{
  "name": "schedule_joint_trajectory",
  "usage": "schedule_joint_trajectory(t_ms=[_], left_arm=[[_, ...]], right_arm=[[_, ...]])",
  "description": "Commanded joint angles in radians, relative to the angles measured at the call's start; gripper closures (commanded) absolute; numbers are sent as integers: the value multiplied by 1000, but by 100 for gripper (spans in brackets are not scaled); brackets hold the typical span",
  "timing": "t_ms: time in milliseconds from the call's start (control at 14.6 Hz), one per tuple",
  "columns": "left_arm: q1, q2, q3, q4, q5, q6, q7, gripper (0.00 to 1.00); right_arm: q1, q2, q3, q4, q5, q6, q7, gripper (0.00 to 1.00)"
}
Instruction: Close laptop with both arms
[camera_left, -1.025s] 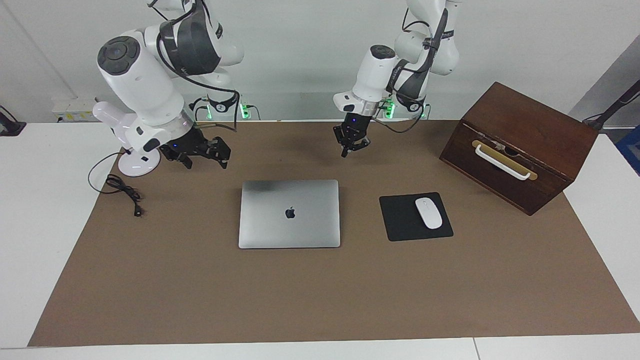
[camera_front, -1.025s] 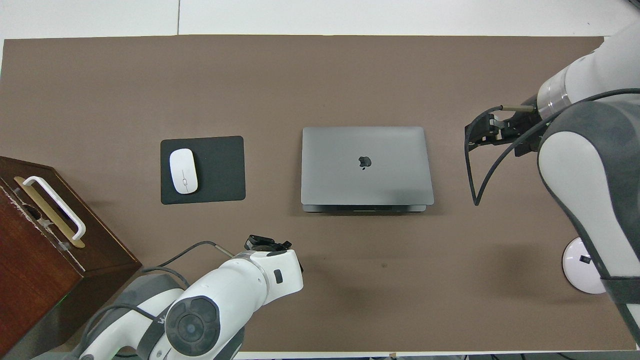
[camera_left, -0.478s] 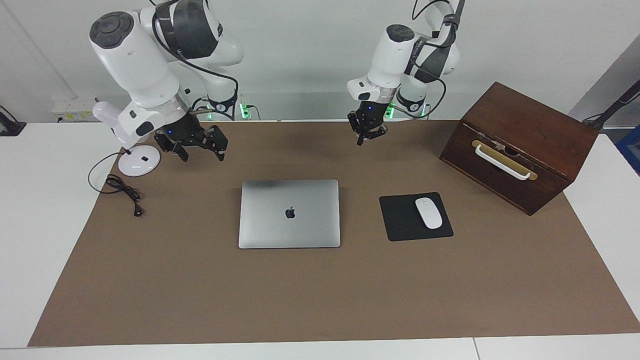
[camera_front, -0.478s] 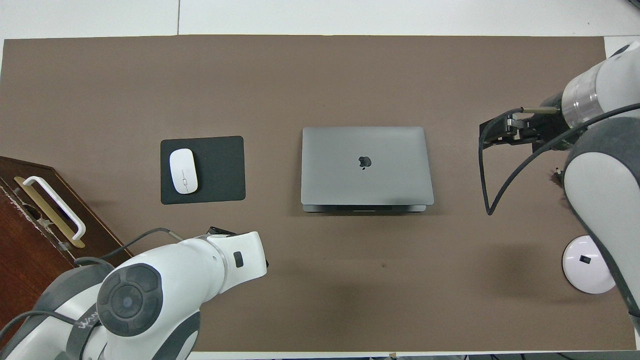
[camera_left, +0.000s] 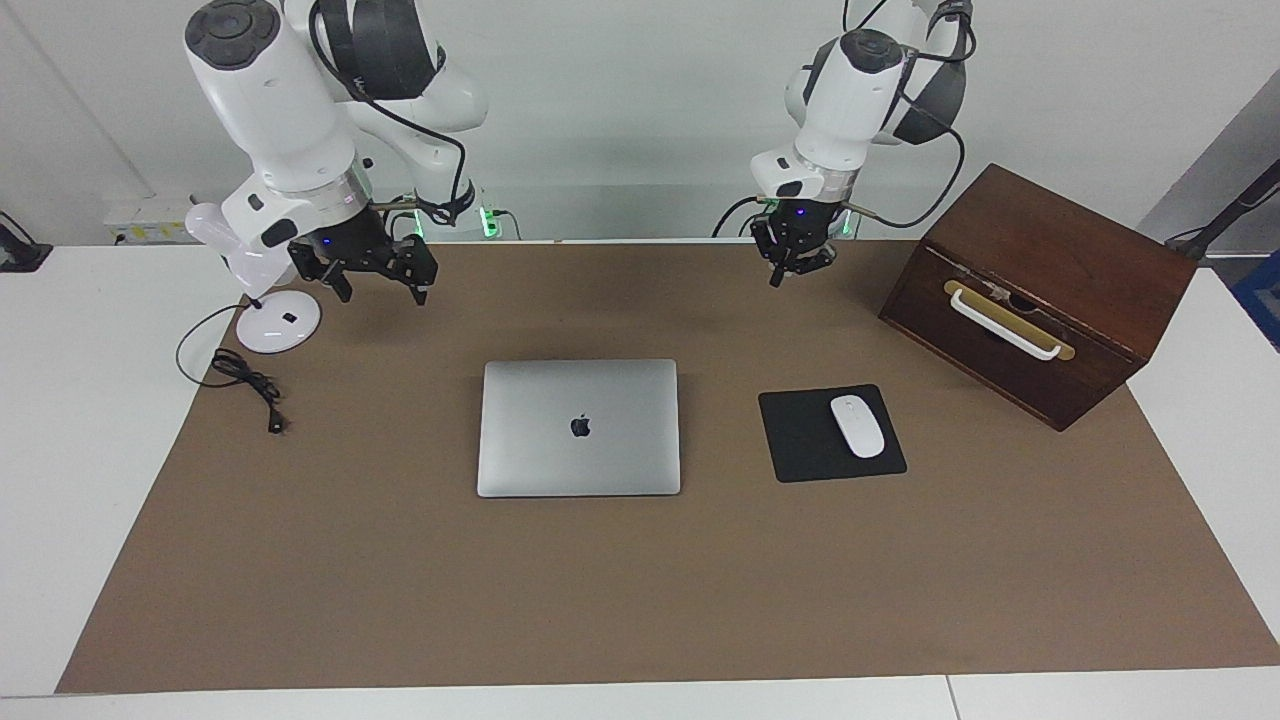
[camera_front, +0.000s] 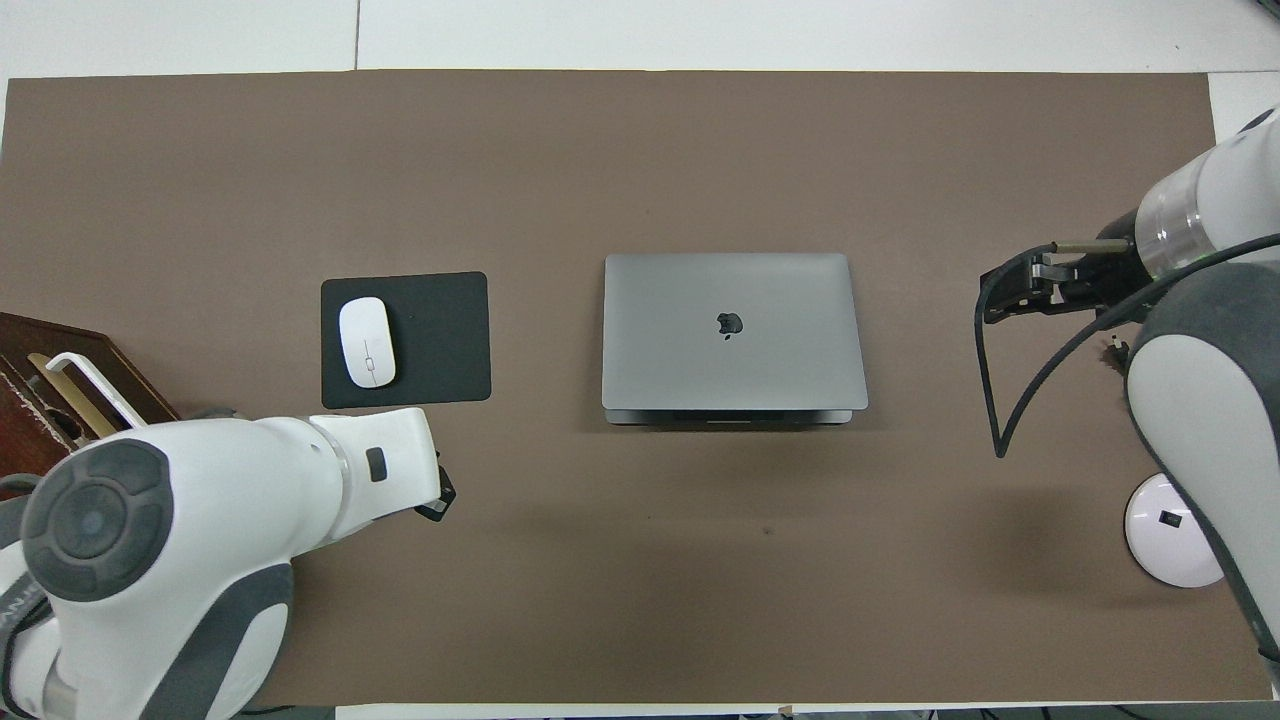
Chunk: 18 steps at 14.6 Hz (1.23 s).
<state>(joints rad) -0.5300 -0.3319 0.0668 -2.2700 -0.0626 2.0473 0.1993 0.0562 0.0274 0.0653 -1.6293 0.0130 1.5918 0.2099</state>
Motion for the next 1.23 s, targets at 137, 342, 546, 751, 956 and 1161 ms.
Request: schedule_joint_trajectory(t_ms=[137, 342, 546, 751, 956, 1161], left_arm=[[97, -9, -6, 58, 12, -79, 45, 0], [146, -7, -7, 95, 12, -108, 55, 0], [177, -2, -9, 107, 12, -119, 69, 0], [212, 2, -7, 116, 12, -125, 68, 0], [258, 2, -7, 128, 12, -150, 69, 0], [298, 5, -6, 151, 12, -153, 65, 0]], right_arm=[[-12, -32, 7, -41, -19, 0, 3, 0], [-16, -26, 8, -38, -19, 17, 2, 0], [-50, -21, 10, -34, -19, 22, -3, 0], [-61, -14, 11, -21, -18, 30, -4, 0], [-62, 9, 4, 6, -1, 62, -3, 0], [-61, 11, -31, 12, 7, 54, -4, 0]])
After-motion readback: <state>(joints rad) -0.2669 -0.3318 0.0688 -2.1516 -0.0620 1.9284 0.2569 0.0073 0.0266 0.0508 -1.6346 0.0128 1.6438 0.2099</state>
